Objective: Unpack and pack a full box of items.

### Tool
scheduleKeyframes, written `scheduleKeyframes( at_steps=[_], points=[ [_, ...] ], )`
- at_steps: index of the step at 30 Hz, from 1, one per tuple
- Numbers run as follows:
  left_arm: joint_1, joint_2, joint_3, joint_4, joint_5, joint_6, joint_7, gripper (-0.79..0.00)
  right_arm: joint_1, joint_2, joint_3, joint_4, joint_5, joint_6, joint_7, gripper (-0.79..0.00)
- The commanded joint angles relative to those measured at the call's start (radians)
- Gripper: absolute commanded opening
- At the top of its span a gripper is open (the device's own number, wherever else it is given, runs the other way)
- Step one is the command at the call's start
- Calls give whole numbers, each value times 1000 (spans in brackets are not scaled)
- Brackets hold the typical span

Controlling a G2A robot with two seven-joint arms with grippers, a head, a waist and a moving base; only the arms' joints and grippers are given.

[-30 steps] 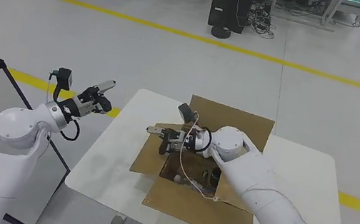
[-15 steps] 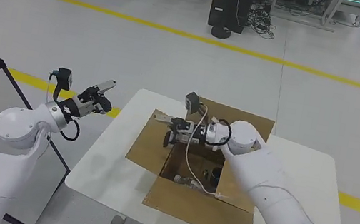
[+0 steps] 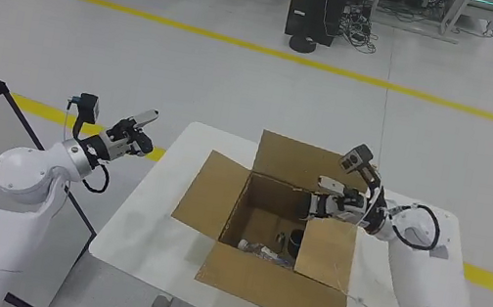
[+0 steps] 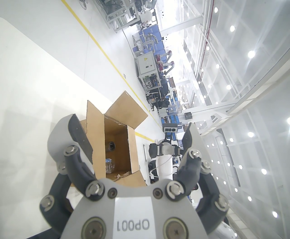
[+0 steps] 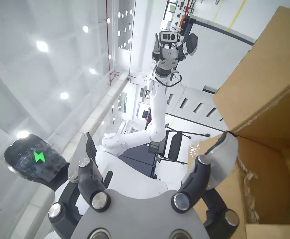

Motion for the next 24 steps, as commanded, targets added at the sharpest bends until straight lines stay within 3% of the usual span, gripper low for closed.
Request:
scheduleKeyframes(
  at_steps=[1,11,17,24],
  points=[
    [0,0,0,0,0,0,0,0,-52,19,86,-38,2,19,8,0],
    [0,0,0,0,0,0,0,0,-211,82,386,-23,11,34,-28,0],
    [5,-2,13,-29,-19,-2,13,0,-229,99,452,47,39,23,-19,0],
    [-33,-4,96,-111,-3,-30,-47,0,-232,104,455,64,37,19,-10,0]
  ],
)
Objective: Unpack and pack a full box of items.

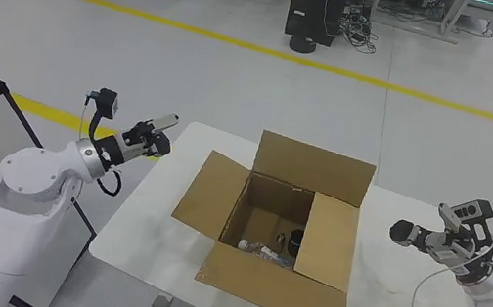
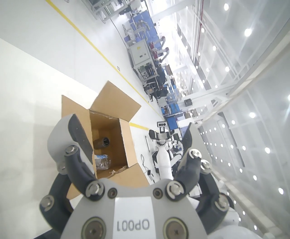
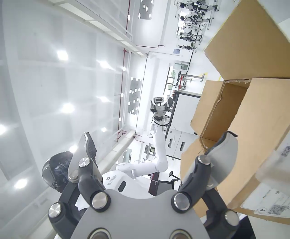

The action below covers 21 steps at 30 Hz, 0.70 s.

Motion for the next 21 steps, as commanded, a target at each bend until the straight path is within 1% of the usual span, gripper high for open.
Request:
scheduleKeyframes(
  at_steps=[1,5,8,10,13,21],
  points=[
    [-26,-2,32,-21,-18,20,-30,0,0,0,0,0,0,0,0,0],
    [-86,-4,103,-75,-47,86,-122,0,0,0,0,0,0,0,0,0],
    [-134,-11,161,-83,-145,112,-205,0,0,0,0,0,0,0,0,0],
    [-171,-18,205,-59,-198,100,-238,0,0,0,0,0,0,0,0,0],
    [-217,-26,271,-5,-119,23,-209,0,0,0,0,0,0,0,0,0],
    [-217,-26,271,-5,-119,23,-209,0,0,0,0,0,0,0,0,0]
  ],
)
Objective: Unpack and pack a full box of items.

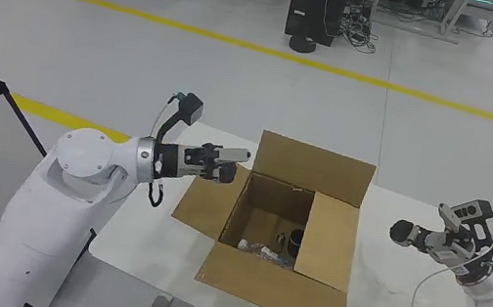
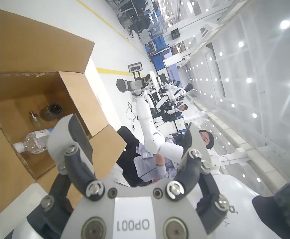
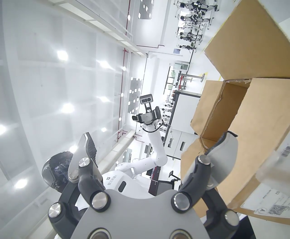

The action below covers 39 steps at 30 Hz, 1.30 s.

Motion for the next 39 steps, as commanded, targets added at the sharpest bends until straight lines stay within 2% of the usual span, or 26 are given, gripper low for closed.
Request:
scheduleKeyframes(
  at_steps=[1,11,14,17,20,23,26,31,39],
  points=[
    [0,0,0,0,0,0,0,0,0,0,0,0,0,0,0,0],
    [7,-3,7,-13,-31,-17,10,0,0,0,0,0,0,0,0,0],
    [-15,-12,61,-18,-73,-24,-10,0,0,0,0,0,0,0,0,0],
    [-81,-23,139,22,-42,59,-17,0,0,0,0,0,0,0,0,0],
    [-144,-44,224,59,-84,101,-18,0,0,0,0,0,0,0,0,0],
    [-215,-70,313,125,-95,98,-8,0,0,0,0,0,0,0,0,0],
    [-277,-101,391,242,-168,91,-13,0,0,0,0,0,0,0,0,0],
    [-381,-159,536,419,-148,96,3,0,0,0,0,0,0,0,0,0],
    [-462,-259,676,655,-213,22,32,0,0,0,0,0,0,0,0,0]
  ],
)
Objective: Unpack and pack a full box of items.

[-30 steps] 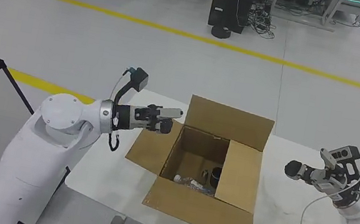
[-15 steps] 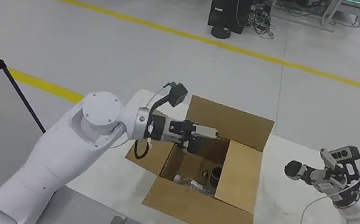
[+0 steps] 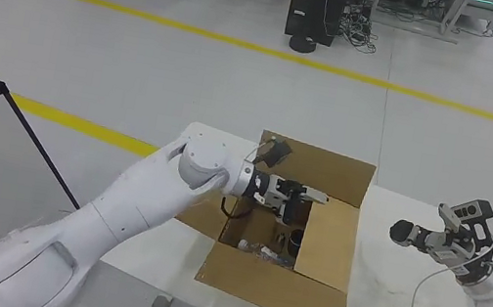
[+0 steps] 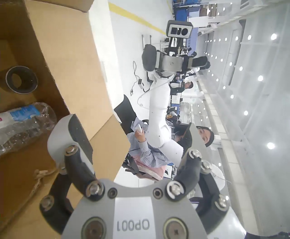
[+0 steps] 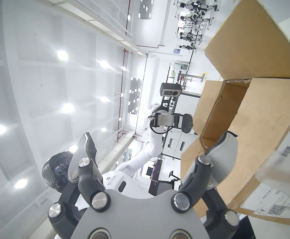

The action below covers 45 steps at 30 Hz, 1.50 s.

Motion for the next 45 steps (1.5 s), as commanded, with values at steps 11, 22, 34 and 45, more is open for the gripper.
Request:
scheduleKeyframes(
  at_steps=[11,22,34,45],
  points=[
    [-26,-44,34,107,-67,-20,-56,0,0,0,0,0,0,0,0,0],
    [-16,-48,42,86,-60,-8,-49,0,0,0,0,0,0,0,0,0],
    [-17,-106,88,199,-36,10,-5,0,0,0,0,0,0,0,0,0],
    [-28,-159,109,319,-9,12,27,0,0,0,0,0,0,0,0,0]
  ],
)
